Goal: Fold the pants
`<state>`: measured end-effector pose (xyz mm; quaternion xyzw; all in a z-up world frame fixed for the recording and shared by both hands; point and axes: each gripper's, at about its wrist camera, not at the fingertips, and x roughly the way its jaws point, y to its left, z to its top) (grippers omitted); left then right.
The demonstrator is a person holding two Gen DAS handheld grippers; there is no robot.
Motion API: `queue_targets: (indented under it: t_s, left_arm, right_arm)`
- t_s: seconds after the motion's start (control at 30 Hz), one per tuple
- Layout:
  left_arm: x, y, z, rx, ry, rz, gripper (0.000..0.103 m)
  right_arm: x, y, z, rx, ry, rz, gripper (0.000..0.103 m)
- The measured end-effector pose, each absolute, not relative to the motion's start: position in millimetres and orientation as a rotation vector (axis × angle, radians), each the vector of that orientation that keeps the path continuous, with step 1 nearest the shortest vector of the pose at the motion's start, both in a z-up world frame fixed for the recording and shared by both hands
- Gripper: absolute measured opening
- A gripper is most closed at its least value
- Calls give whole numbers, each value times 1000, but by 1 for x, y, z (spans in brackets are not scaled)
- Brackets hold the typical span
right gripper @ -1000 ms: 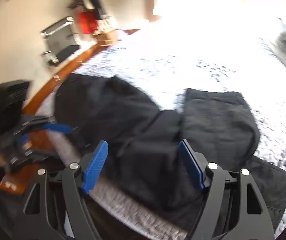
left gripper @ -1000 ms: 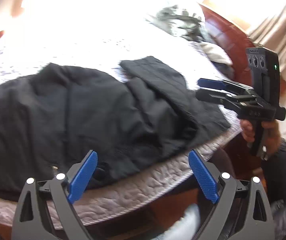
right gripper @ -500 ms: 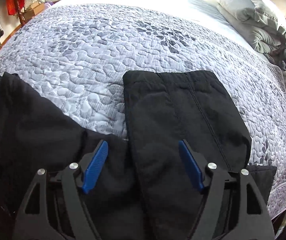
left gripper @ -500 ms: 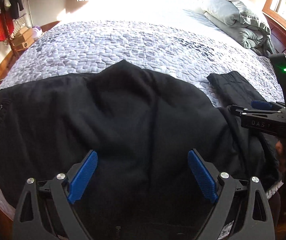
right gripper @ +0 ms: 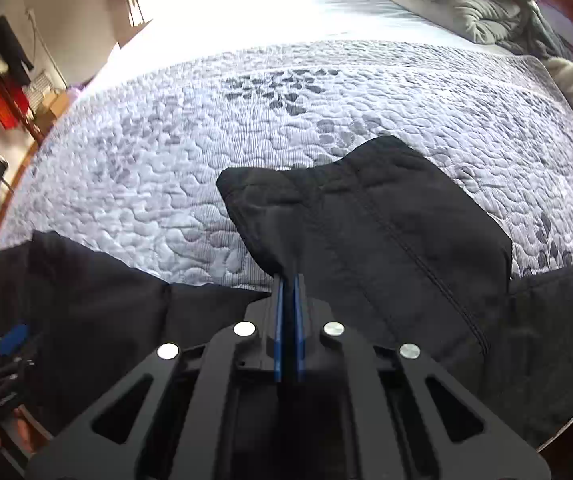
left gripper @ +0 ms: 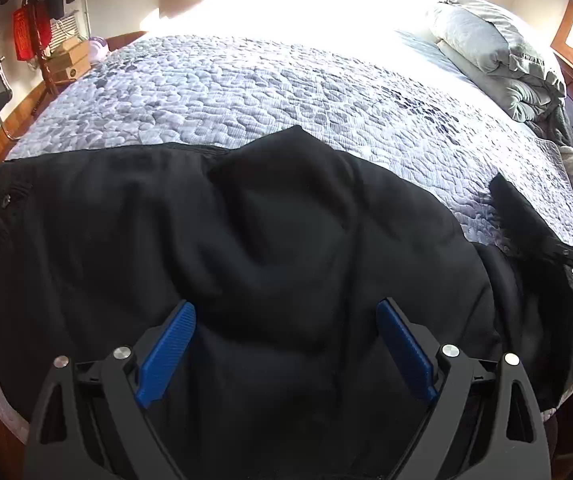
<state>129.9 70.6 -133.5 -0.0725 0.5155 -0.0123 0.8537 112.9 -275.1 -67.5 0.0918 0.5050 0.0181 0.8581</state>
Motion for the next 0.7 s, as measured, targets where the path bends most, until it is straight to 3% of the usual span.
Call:
queue_targets:
  t_s: [0.3, 0.53, 0.7]
  left_arm:
    - [126, 67, -137, -132, 1088, -2, 93]
    - [117, 66, -138, -133, 1087, 20, 93]
    - [113, 62, -137, -135, 1087, 38, 93]
  right_arm:
    - [27, -400, -25, 577, 872, -49, 3]
    - [-38, -485, -59, 739, 836, -311, 7]
    - [-62, -512, -94, 771, 908, -431, 17]
